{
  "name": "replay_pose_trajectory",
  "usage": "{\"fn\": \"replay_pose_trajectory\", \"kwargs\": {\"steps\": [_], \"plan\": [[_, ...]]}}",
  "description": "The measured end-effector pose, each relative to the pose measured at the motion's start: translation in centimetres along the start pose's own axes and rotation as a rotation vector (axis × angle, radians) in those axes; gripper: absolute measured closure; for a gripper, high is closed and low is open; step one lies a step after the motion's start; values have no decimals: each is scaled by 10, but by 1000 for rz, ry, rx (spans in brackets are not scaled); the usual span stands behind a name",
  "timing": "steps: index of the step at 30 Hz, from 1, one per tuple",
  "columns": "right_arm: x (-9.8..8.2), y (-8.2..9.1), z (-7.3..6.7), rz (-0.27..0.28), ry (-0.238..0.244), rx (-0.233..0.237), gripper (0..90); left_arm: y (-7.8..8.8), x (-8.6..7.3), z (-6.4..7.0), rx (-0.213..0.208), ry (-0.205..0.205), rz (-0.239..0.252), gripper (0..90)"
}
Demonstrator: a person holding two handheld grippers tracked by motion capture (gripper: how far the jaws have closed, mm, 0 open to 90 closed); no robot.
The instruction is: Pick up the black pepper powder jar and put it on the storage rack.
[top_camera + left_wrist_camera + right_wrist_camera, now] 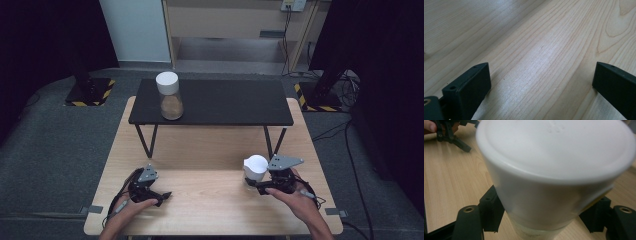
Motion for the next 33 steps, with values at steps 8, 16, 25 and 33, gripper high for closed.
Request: {"fn": "replay_pose_trajectory", "kwargs": {"steps": [8,16,25,33], "plan": [[11,-1,8,-2,12,-5,316,0,0,0,0,0,0,3],[23,2,13,1,26,-4,315,0,0,0,-1,0,0,3],[45,8,22,0,37,25,316,0,0,0,0,0,0,3],[68,17,29,1,54,42,316,0,0,0,1,0,0,3]]}}
Point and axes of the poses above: each handheld gripper's, and its own axes: y roughly backward along the jaws, x roughly out of its top, z roughly to its right, the point moved 3 cm from there along -y, roughly forward along the jaws, and after that the axes turned 12 degrees about y, right-handed, at the moved point
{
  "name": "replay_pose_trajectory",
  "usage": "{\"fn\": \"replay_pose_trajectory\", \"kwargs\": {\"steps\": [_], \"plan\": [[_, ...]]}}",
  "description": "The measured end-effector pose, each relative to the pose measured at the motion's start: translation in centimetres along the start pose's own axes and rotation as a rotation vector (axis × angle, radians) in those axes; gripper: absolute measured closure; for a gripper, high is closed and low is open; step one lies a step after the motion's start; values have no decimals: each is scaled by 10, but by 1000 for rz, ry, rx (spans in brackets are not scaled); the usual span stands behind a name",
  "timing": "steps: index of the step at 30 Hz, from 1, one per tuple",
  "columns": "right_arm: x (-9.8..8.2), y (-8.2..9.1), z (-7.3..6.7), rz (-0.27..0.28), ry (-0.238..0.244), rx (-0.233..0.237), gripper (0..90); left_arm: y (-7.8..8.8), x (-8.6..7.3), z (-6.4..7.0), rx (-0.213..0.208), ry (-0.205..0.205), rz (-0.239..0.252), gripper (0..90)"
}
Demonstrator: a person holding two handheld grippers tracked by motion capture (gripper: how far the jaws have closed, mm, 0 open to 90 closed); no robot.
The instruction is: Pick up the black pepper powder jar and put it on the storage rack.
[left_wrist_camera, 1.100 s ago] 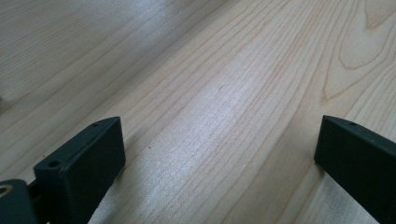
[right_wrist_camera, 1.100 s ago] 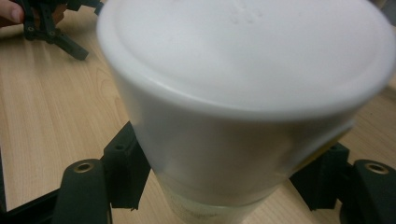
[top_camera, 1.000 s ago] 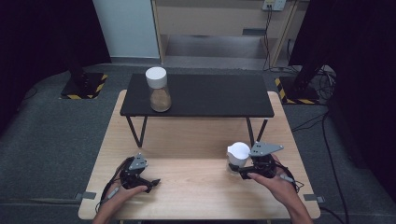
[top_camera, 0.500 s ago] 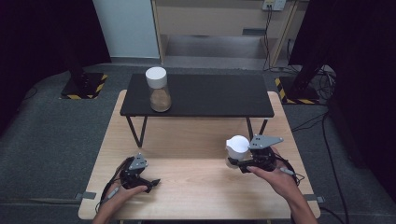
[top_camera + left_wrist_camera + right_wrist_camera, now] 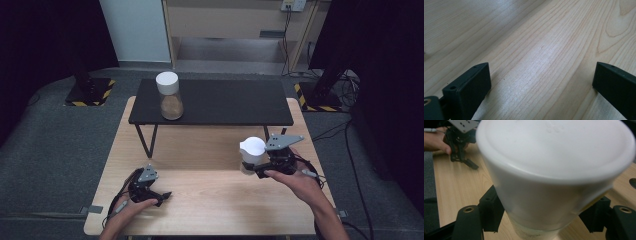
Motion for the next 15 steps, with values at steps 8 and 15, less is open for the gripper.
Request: {"fn": "replay_pose_trajectory", "kwargs": {"steps": [8,15], "plan": [[15,11,14,26,-16,10,316,0,0,0,-1,0,0,3],[42,25,27,19,5,12,316,0,0,0,-2,0,-1,3]]}}
Point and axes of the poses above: each handheld gripper's, and its own axes: y roughly backward along the jaws, x roughly out of its top, z roughly to its right, the point moved 3 cm from there along -y, roughly forward along the jaws, and after that the axes turned 12 degrees about y, right-handed, at the moved point
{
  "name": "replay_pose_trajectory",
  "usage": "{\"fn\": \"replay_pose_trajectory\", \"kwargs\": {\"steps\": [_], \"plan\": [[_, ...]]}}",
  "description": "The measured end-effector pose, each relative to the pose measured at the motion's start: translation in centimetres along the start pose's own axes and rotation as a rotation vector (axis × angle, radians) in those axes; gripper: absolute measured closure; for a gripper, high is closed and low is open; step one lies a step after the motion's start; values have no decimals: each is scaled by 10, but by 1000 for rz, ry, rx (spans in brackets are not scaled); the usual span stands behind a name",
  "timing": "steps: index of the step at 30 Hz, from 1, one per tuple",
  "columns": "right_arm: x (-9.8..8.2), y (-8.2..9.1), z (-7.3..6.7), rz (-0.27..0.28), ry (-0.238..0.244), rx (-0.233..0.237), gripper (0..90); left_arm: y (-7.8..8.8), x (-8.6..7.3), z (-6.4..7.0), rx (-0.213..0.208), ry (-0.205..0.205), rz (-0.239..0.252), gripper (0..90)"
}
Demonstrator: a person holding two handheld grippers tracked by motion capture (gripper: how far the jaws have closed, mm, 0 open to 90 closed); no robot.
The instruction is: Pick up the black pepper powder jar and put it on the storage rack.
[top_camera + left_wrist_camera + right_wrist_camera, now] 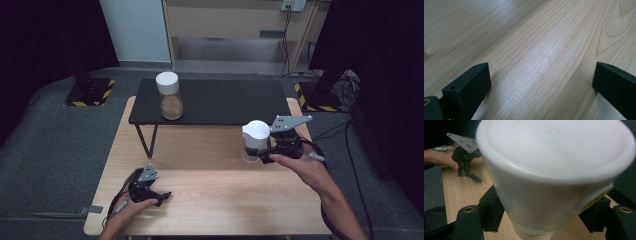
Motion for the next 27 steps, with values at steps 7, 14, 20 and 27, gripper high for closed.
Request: {"fn": "replay_pose_trajectory", "kwargs": {"steps": [7,14,20,27], "plan": [[23,12,13,-2,10,-5,316,0,0,0,0,0,0,3],[42,15,27,-11,19,-16,316,0,0,0,1,0,0,3],[57,15,44,-11,21,-33,316,0,0,0,1,0,0,3],[70,8,59,-23,13,-52,316,0,0,0,1,0,0,3]]}}
Point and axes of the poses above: each handheld gripper's, and its own axes: y roughly backward along the jaws, x roughly out of its top, z roughly to its right, the point moved 3 cm from there along -y, roughly forward along the jaws, and after that the axes turned 12 degrees about y, right-handed, at the moved point
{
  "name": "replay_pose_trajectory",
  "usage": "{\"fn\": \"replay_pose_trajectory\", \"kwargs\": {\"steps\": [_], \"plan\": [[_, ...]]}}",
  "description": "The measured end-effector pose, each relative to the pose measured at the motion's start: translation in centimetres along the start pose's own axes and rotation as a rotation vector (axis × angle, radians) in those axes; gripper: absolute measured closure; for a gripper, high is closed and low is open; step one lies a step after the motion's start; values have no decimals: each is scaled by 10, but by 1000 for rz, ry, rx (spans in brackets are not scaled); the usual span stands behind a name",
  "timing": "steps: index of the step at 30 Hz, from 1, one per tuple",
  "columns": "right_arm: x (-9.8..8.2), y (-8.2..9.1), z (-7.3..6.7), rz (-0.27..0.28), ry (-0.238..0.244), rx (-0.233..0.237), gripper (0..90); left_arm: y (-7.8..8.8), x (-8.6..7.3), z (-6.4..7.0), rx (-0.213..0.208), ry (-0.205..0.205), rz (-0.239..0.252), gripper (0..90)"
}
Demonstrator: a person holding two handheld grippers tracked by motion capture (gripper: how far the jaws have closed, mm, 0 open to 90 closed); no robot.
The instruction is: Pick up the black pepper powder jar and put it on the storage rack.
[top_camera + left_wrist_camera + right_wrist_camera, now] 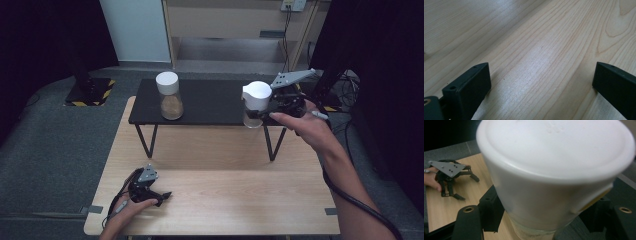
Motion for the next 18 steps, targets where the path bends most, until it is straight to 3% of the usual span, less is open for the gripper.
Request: {"fn": "replay_pose_trajectory", "kwargs": {"steps": [18], "plan": [[-4,-27,29,-21,-53,-29,316,0,0,0,-1,0,2,3]]}}
Point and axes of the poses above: each handheld gripper's, and its own axes: y roughly backward along the jaws, x roughly out of its top, z roughly to its right, the point moved 3 cm from there along -y, roughly forward along the jaws, and after that the axes turned 12 degrees about y, right-handed, at the moved point
